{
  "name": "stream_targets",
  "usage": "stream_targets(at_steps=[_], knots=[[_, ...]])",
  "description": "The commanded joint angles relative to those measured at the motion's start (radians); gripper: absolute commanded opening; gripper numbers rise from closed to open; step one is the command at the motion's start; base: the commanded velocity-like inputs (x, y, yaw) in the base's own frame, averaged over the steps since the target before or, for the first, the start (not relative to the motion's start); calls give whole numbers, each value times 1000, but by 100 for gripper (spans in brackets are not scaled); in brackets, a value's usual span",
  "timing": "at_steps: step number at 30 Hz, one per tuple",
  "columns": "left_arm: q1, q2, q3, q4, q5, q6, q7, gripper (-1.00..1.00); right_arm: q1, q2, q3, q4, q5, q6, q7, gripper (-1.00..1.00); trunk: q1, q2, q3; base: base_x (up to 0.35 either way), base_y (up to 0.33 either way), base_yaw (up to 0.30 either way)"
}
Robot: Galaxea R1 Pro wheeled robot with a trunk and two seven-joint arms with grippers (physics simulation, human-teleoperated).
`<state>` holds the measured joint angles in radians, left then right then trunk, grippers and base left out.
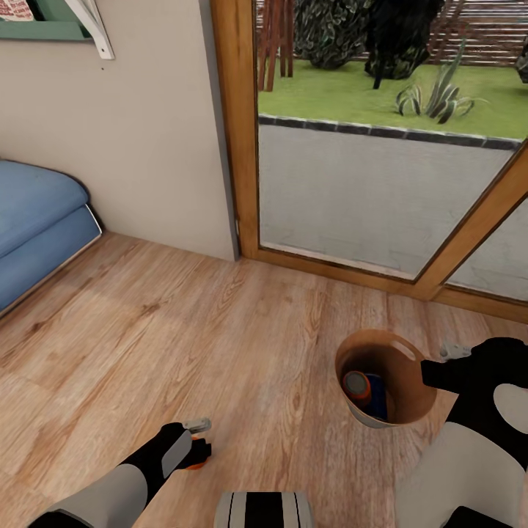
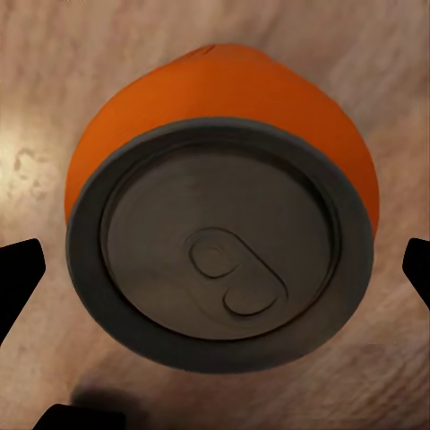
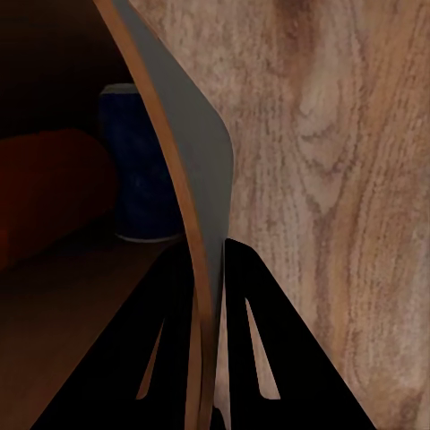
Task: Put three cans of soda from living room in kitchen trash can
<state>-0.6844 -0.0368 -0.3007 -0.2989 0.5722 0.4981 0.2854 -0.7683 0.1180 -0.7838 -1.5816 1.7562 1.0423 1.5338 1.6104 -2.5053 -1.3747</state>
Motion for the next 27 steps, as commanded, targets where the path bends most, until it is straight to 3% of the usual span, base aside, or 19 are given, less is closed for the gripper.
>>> stream_targets(at_steps=[1, 19, 20, 27], knots=[[0, 0, 0, 0, 0, 0, 0, 100, 0, 0, 0, 0, -4, 5, 5, -100, 0, 0, 0, 0, 0, 0], [0, 1, 0, 0, 0, -7, 0, 100, -1, 0, 0, 0, -4, 5, 5, -100, 0, 0, 0, 0, 0, 0], [0, 1, 0, 0, 0, -7, 0, -100, -1, 0, 0, 0, -4, 5, 5, -100, 0, 0, 0, 0, 0, 0], [0, 2, 0, 0, 0, -11, 0, -100, 0, 0, 0, 0, -5, 5, 5, -100, 0, 0, 0, 0, 0, 0]])
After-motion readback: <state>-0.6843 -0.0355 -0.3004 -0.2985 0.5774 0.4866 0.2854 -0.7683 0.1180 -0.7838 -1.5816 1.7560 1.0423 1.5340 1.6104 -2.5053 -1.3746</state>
